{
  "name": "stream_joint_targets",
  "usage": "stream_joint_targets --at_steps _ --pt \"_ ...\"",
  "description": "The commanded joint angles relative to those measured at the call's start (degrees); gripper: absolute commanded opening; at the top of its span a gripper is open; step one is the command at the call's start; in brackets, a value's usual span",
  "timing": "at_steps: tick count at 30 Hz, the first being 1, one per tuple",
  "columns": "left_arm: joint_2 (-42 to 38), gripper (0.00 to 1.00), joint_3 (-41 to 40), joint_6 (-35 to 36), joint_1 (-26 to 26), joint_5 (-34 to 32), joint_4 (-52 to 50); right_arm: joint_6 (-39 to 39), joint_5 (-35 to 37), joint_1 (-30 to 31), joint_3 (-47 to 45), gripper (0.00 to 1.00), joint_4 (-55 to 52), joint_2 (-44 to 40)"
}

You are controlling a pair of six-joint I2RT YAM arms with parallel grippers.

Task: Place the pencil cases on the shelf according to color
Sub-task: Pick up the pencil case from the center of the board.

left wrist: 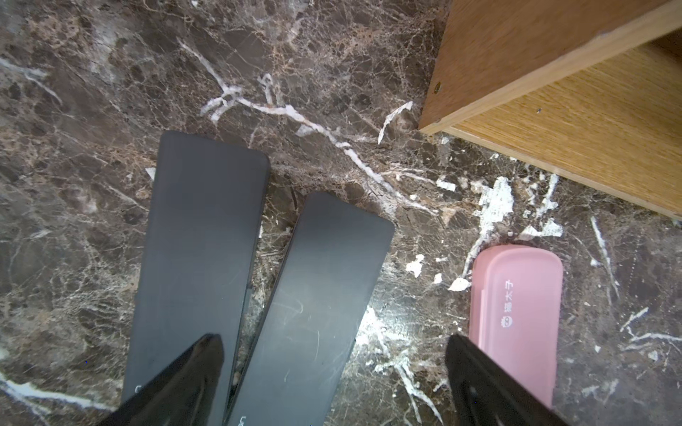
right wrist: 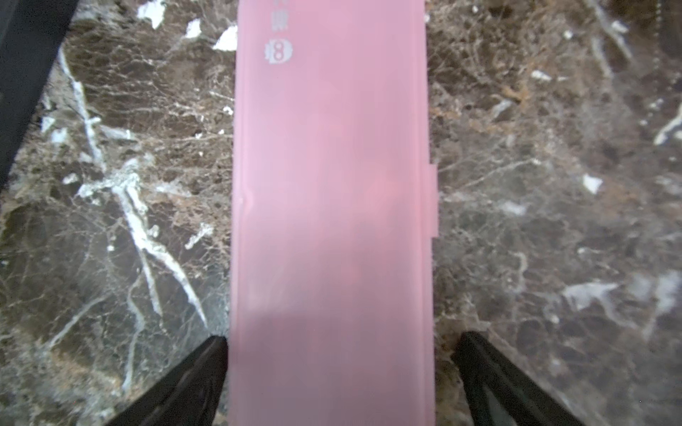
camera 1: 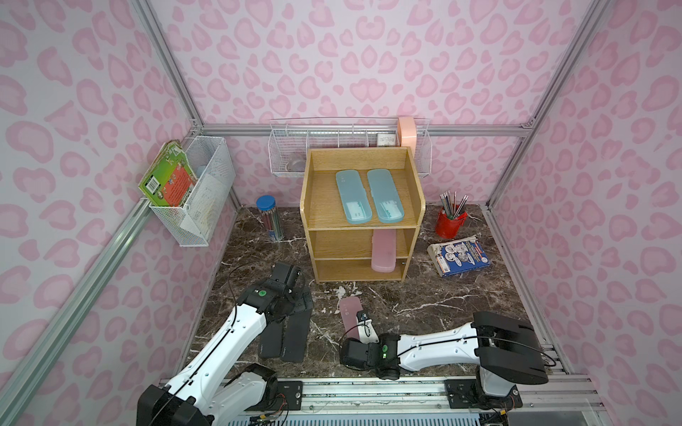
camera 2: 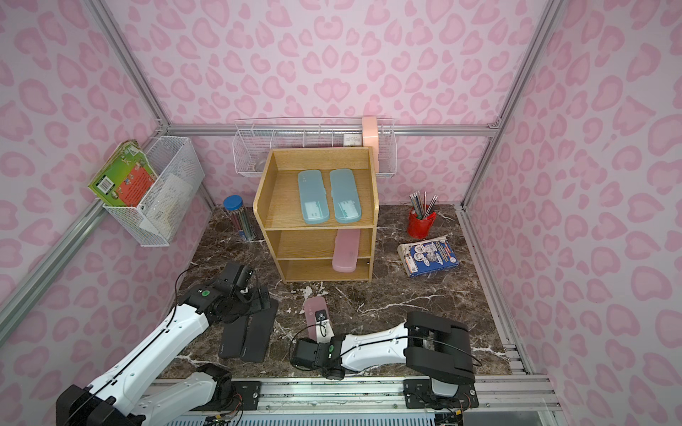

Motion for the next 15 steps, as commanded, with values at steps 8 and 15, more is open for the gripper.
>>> stream_joint_targets --at_steps 8,15 --pt "-0.55 0.99 0.96 0.20 0.01 0.47 -0.17 -4.26 -3.14 -2.34 -4.56 0.99 -0.19 -6.43" --pt "-0.73 0.99 0.80 0.26 0.03 0.31 -0.26 -8.13 -6.75 -2.15 -4.82 0.99 5.26 -4.24"
